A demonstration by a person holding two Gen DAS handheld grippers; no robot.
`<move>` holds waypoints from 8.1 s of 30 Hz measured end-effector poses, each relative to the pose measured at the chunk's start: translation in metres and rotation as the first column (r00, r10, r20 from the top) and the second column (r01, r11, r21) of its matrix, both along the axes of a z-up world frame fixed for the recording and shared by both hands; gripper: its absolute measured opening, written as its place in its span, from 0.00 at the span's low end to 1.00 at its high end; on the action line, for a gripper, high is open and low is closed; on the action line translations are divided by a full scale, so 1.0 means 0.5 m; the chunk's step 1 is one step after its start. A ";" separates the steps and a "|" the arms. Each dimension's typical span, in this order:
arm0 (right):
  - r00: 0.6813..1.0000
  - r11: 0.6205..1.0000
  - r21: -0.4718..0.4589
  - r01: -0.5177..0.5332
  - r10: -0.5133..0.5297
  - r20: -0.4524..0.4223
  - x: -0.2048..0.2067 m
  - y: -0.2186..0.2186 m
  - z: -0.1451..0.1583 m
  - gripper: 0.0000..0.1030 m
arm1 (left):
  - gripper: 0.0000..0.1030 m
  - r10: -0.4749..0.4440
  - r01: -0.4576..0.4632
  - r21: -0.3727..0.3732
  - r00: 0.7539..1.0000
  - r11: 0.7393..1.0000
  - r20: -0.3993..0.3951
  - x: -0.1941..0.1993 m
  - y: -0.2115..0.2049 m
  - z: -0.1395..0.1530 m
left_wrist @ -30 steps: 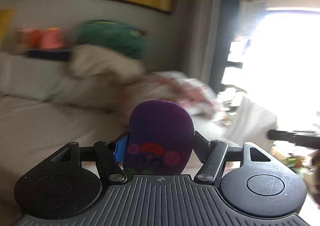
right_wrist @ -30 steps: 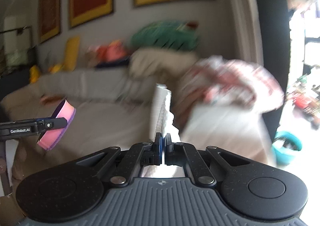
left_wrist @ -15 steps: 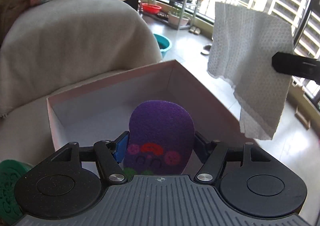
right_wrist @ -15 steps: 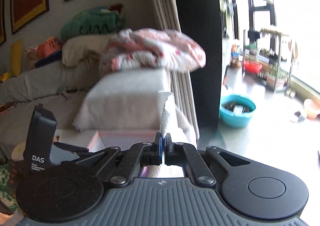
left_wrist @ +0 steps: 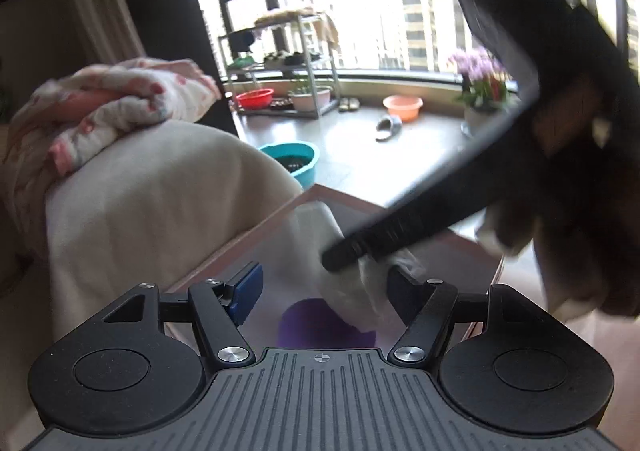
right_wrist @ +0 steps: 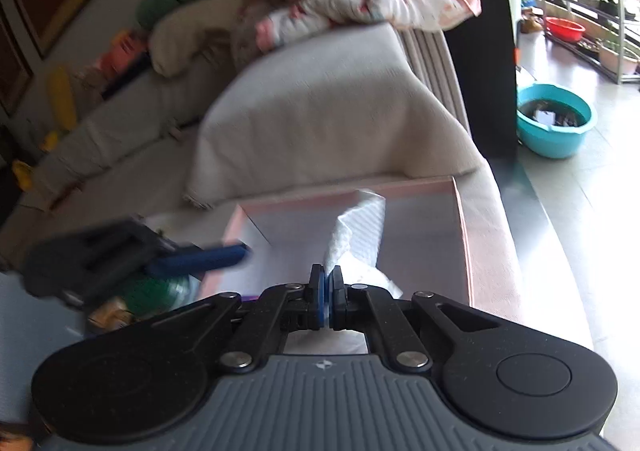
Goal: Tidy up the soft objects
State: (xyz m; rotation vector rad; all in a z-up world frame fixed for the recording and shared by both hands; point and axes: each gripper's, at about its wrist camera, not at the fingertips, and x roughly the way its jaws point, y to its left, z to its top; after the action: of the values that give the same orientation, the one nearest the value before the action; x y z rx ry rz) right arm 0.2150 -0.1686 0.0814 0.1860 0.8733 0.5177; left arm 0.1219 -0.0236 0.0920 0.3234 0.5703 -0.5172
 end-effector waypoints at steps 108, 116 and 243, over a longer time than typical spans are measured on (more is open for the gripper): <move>0.894 0.886 -0.275 -0.373 0.423 0.147 -0.436 0.198 -0.105 0.71 | 0.19 0.509 -0.531 -0.168 0.846 0.831 -0.157 -0.337 0.342 -0.181; 0.878 0.871 -0.290 -0.397 0.453 0.157 -0.389 0.309 -0.078 0.45 | 0.18 0.531 -0.545 -0.217 0.838 0.810 -0.123 -0.393 0.373 -0.173; 0.917 0.890 -0.228 -0.394 0.366 -0.156 -0.021 0.671 0.156 0.50 | 0.22 0.563 -0.608 -0.167 0.787 0.776 -0.252 -0.150 0.654 -0.143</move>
State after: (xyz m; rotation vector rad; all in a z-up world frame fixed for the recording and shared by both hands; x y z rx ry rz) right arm 0.2042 0.1670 0.1596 -0.2019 1.0830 0.7593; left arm 0.0471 0.3036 0.0206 -0.1498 0.7474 0.0034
